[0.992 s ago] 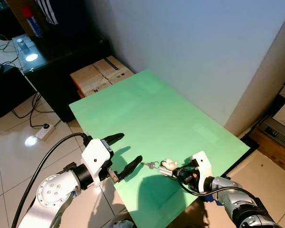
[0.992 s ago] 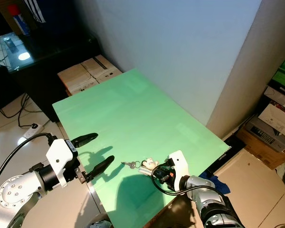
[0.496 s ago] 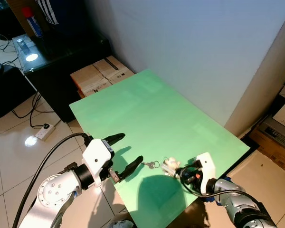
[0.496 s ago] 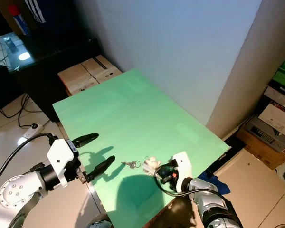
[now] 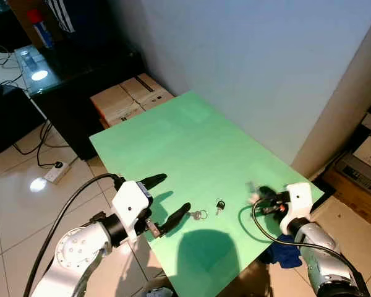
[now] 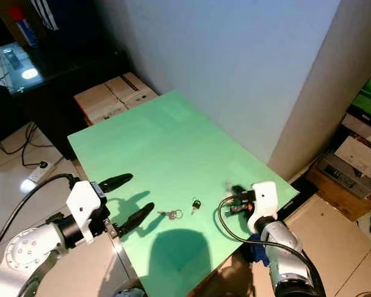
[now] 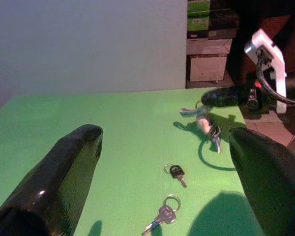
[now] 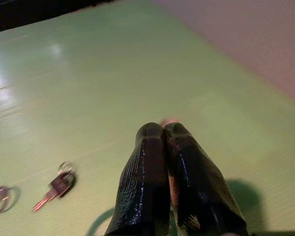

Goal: Hang keys on a hook

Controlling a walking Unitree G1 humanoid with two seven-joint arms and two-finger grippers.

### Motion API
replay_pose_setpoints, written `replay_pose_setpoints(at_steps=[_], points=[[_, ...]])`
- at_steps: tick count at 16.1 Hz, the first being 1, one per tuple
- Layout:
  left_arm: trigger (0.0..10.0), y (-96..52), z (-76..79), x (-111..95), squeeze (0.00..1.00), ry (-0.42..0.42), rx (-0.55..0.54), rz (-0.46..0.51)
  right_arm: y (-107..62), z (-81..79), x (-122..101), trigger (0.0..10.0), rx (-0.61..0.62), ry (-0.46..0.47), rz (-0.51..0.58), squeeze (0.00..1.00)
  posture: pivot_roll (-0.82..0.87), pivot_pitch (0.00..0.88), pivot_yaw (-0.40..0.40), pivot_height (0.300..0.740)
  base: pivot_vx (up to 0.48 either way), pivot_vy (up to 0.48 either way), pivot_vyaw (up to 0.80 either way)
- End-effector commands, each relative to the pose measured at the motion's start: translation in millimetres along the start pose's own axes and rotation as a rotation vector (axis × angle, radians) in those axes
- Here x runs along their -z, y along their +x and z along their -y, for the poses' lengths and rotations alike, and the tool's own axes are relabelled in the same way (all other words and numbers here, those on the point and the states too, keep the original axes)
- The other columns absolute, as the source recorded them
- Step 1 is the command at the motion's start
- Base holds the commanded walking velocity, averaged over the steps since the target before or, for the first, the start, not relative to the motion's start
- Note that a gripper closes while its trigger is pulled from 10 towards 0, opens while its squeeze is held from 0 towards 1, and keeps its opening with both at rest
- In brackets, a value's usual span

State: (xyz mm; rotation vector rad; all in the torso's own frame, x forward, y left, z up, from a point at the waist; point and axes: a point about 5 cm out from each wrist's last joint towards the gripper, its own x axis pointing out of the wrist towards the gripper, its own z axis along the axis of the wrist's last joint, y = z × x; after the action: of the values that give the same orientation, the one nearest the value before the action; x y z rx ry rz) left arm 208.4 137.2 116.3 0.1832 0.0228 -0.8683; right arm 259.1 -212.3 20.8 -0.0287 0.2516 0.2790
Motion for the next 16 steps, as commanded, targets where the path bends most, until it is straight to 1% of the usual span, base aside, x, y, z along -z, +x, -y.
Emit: replay_pose_setpoints(at_steps=[1, 3, 5, 7, 9, 10, 11, 12, 13, 14, 16], points=[[10.0, 1.0, -1.0, 0, 0.00, 0.018, 0.006, -0.006, 2.2, -3.4, -7, 0.0, -0.006, -0.063, 0.030, 0.00, 0.04, 0.074, 0.116, 0.740, 0.000, 0.000, 0.00], [10.0, 1.6, -1.5, 0, 0.00, 0.020, 0.010, -0.005, 5.0, -7.4, -12, 0.0, -0.011, -0.116, 0.032, 0.00, 0.04, 0.072, 0.119, 0.740, 0.000, 0.000, 0.00], [10.0, 2.0, -1.8, 0, 0.00, 0.022, 0.011, -0.003, 7.9, -8.7, -16, 0.0, -0.002, -0.214, 0.018, 0.00, 0.04, 0.070, 0.119, 0.740, 0.000, 0.000, 0.00], [10.0, 1.6, -2.6, 0, 0.00, 0.022, 0.008, -0.003, 10.6, -8.9, -20, 0.0, 0.024, -0.264, 0.022, 0.00, 0.05, 0.068, 0.120, 0.740, 0.000, 0.000, 0.00], [10.0, 1.5, -3.5, 0, 0.00, 0.027, 0.008, -0.005, 11.4, -8.2, -20, 0.0, 0.046, -0.271, 0.009, 0.00, 0.05, 0.068, 0.121, 0.740, 0.000, 0.000, 0.00], [10.0, 1.4, -3.9, -1, 0.00, 0.029, 0.007, -0.005, 10.7, -10.0, -18, 6.1, 0.044, -0.267, -0.006, 0.00, 0.05, 0.068, 0.119, 0.740, 0.000, 0.000, 0.00], [10.0, 1.2, -3.8, 0, 0.00, 0.029, 0.007, -0.005, 9.0, -14.4, -15, 10.0, 0.031, -0.253, -0.017, 0.00, 0.05, 0.068, 0.119, 0.740, 0.000, 0.000, 0.00], [10.0, 1.3, -3.6, 0, 0.00, 0.029, 0.008, -0.005, 7.3, -19.0, -13, 10.0, 0.016, -0.242, -0.026, 0.00, 0.05, 0.068, 0.118, 0.740, 0.000, 0.000, 0.00], [10.0, 1.8, -3.8, 0, 0.00, 0.029, 0.008, -0.004, 5.0, -24.0, -10, 10.0, 0.019, -0.220, -0.027, 1.00, 0.05, 0.068, 0.118, 0.740, 0.000, 0.000, 0.00], [10.0, 1.9, -3.7, 0, 0.00, 0.029, 0.009, -0.004, 2.1, -31.5, -7, 10.0, 0.013, -0.175, -0.019, 1.00, 0.05, 0.071, 0.119, 0.740, 0.000, 0.000, 0.00], [10.0, 2.2, -3.3, 0, 0.00, 0.028, 0.012, -0.003, -1.8, -42.4, 0, 10.0, -0.013, -0.131, -0.030, 1.00, 0.05, 0.069, 0.121, 0.740, 0.000, 0.000, 0.00]])
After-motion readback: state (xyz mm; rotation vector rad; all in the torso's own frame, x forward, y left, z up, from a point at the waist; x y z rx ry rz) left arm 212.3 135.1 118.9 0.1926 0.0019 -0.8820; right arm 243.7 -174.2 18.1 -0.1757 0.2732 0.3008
